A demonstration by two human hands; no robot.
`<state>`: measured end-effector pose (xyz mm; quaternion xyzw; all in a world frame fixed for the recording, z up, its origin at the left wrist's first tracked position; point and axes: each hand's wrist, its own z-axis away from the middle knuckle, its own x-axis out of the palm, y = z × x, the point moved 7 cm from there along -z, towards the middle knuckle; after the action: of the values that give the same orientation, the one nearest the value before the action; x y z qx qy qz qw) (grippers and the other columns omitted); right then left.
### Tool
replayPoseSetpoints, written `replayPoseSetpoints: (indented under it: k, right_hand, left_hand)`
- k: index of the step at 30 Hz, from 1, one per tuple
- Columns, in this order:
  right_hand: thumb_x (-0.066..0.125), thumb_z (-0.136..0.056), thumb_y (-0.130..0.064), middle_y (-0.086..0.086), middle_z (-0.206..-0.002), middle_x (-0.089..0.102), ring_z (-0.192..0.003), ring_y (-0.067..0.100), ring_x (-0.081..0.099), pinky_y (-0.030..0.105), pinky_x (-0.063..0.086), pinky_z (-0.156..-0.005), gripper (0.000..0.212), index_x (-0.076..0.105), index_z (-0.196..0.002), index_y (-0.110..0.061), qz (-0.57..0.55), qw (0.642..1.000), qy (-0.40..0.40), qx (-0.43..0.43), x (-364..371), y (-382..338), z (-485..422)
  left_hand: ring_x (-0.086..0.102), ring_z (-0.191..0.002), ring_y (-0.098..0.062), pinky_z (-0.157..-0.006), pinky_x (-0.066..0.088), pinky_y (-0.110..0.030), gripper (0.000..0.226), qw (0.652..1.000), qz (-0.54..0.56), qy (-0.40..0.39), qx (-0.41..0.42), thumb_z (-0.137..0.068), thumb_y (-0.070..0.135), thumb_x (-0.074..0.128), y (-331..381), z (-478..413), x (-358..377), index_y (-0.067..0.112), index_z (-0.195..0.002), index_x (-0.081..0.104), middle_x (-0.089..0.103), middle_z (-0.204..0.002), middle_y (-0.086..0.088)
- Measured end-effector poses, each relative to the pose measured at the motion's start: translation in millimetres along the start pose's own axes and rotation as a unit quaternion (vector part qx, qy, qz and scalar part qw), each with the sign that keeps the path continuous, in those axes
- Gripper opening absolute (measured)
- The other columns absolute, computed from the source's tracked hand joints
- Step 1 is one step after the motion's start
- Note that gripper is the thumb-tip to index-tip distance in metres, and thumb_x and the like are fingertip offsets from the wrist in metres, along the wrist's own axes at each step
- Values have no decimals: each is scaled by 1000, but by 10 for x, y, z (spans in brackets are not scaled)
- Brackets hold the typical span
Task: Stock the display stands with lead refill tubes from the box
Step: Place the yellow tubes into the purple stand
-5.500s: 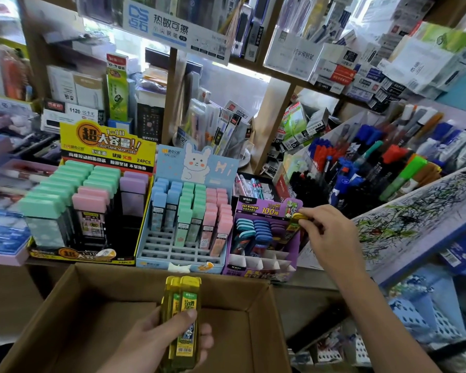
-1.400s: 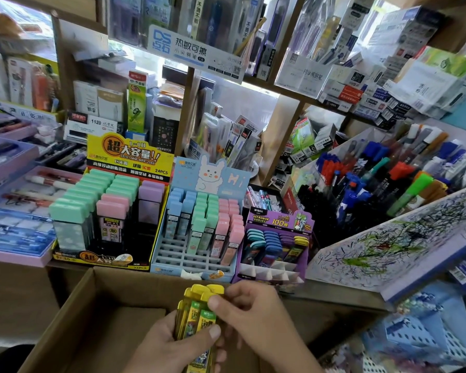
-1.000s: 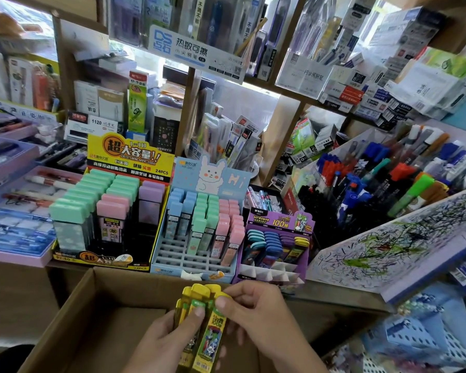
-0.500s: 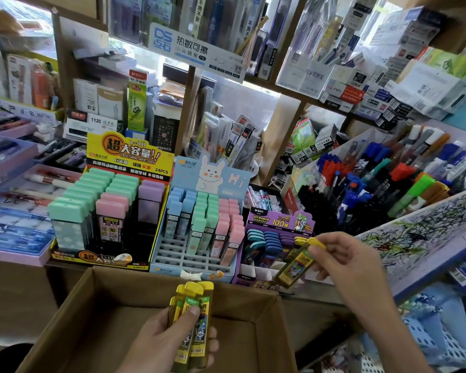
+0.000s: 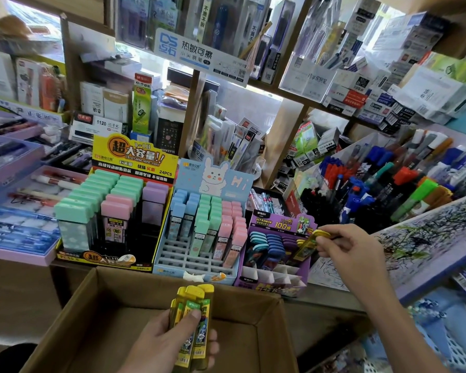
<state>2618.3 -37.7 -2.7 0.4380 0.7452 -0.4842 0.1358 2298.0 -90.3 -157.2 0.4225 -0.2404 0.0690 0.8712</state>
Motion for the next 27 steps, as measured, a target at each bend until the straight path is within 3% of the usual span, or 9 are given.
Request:
replayPoseSetpoints:
  k: [6,11,15,18,23,27]
  right_hand:
    - [79,-87,-3,-7,-86,72,-67,3,72,33,65,-66,28,72,-103,-25,73,997,-13,-31,196,84,35]
    - [81,-83,2,-3,-82,69,-70,9,67,18,54,-64,18,73,-92,-12,155,983,-13,-93,286,56,109]
    - [81,-81,6,5,-87,69,-72,15,64,27,55,-66,14,77,-89,-5,195,972,-2,-129,285,32,138]
    - [83,-79,6,5,-86,70,-71,13,62,23,52,-67,15,78,-90,-4,204,970,1,-134,279,26,146]
    - [83,-80,4,-2,-88,66,-69,3,59,5,45,-65,19,77,-95,-5,186,977,9,-106,242,-44,198]
    - [82,-84,-2,-8,-77,69,-70,4,67,11,53,-60,17,75,-89,-17,41,999,22,-16,228,-173,328]
  left_hand:
    - [74,-81,-46,-58,60,-41,28,1000,-4,3,8,-93,17,66,-5,3,4,-4,-111,67,74,-92,-32]
    - [74,-82,-46,-59,61,-42,28,1000,2,1,6,-93,17,66,-13,9,1,-4,-111,67,74,-93,-32]
    - [74,-83,-46,-61,61,-43,29,1000,-2,-1,9,-92,18,67,-10,2,-3,-4,-112,67,74,-94,-31]
    - [74,-84,-46,-62,61,-43,29,1000,-3,-3,10,-92,19,67,-4,-1,2,-3,-111,68,74,-95,-31]
    - [74,-85,-45,-65,61,-45,29,1000,-9,-4,13,-89,18,69,5,2,7,-2,-112,68,74,-95,-30]
    - [74,-85,-47,-65,61,-46,28,1000,-16,0,21,-87,13,72,10,2,9,-2,-111,68,73,-95,-32]
